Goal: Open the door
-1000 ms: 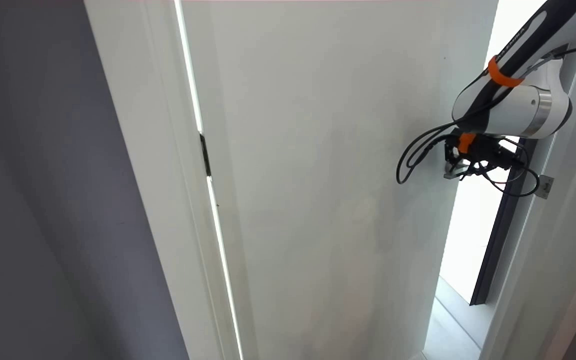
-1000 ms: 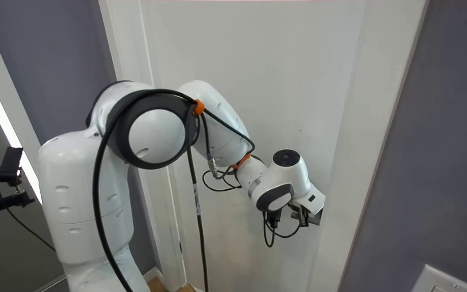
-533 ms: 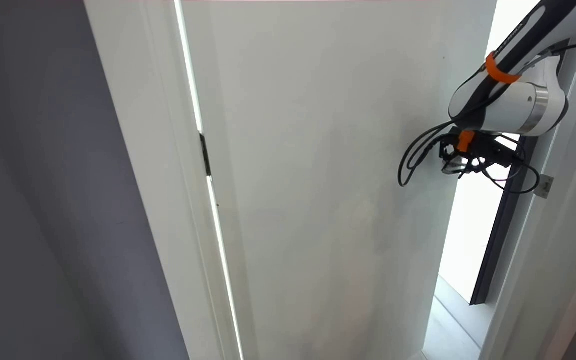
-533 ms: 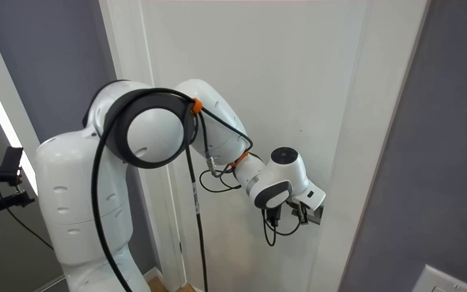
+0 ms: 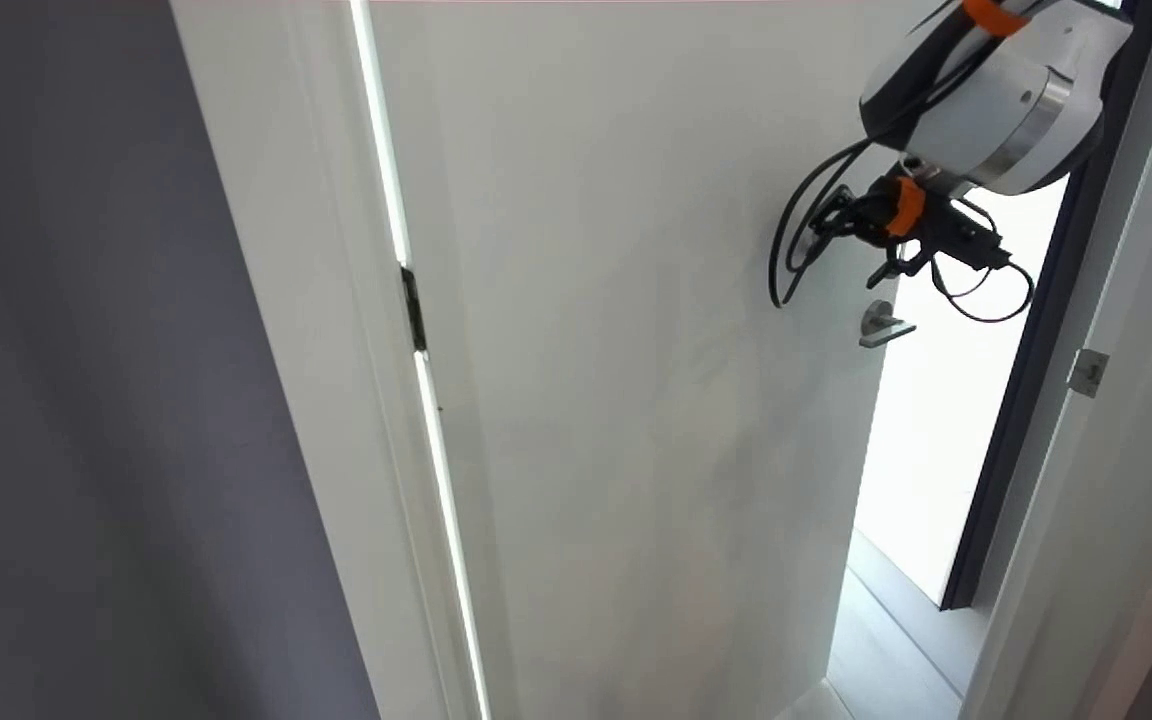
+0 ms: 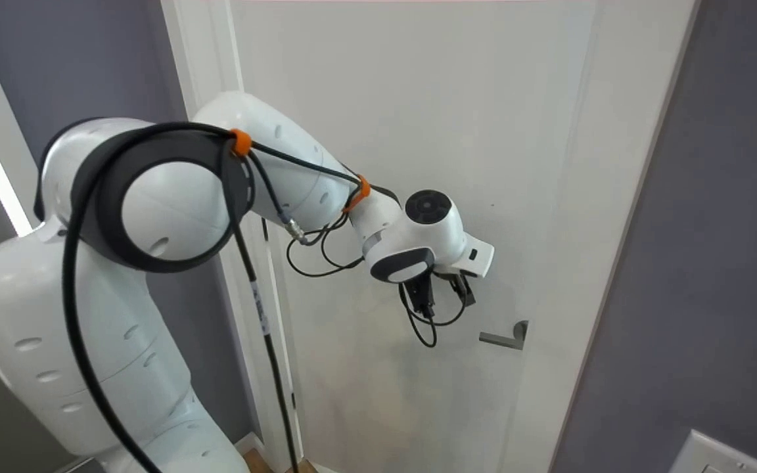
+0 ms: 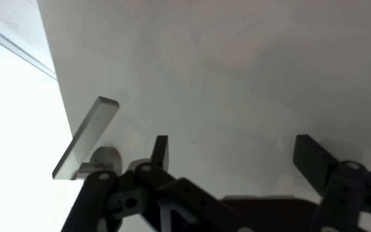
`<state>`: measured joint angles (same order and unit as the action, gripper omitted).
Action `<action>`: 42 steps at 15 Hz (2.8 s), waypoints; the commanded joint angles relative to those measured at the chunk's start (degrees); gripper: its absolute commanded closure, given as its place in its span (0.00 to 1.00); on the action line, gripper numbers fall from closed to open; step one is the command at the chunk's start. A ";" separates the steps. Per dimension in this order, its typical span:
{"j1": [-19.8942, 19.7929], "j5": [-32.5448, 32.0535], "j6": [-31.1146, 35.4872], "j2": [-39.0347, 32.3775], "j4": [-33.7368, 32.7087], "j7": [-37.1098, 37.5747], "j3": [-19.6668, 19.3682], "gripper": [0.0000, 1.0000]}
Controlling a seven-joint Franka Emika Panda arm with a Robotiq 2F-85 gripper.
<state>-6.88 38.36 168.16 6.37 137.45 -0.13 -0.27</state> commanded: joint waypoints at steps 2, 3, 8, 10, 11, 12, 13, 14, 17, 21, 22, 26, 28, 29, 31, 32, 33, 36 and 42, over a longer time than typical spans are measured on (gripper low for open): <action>6.32 17.02 -5.81 4.96 -2.31 -19.67 -3.91 0.00; 6.48 18.36 -6.50 5.44 -2.14 -21.70 -4.40 0.00; 5.10 19.09 -8.74 7.23 0.68 -26.87 -6.94 0.00; 4.60 17.87 -9.23 8.08 2.14 -27.37 -8.02 0.00; 4.14 16.78 -9.70 8.85 3.19 -27.23 -8.38 0.00; 3.67 15.85 -10.01 9.58 4.16 -27.14 -8.60 0.00; 3.10 14.81 -10.32 10.66 5.40 -26.76 -8.74 0.00; 2.48 13.83 -10.72 11.64 6.37 -26.46 -8.90 0.00; -0.09 9.31 -12.46 16.48 10.50 -26.40 -8.92 0.00; -4.49 2.50 -16.26 22.09 13.90 -25.96 -8.74 0.00; -2.82 -0.92 -16.78 23.74 14.77 -24.41 -11.36 0.00; -3.76 -10.40 -21.84 28.62 16.54 -22.02 -13.90 0.00; -3.95 -14.79 -23.94 30.68 16.98 -20.12 -14.89 0.00; -4.13 -16.56 -24.80 31.45 17.22 -19.29 -15.16 0.00; -4.23 -19.26 -26.36 32.69 17.48 -18.06 -15.77 0.00; -4.18 -20.25 -27.36 33.34 17.56 -17.68 -16.15 0.00; -4.30 -21.19 -28.09 33.77 17.71 -17.11 -16.32 0.00; -4.40 -22.74 -29.22 34.71 18.08 -16.34 -16.86 0.00; -2.92 -22.23 -28.08 33.13 17.10 -16.88 -17.61 0.00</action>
<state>-11.06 17.53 139.99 39.22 154.58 -18.08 -16.67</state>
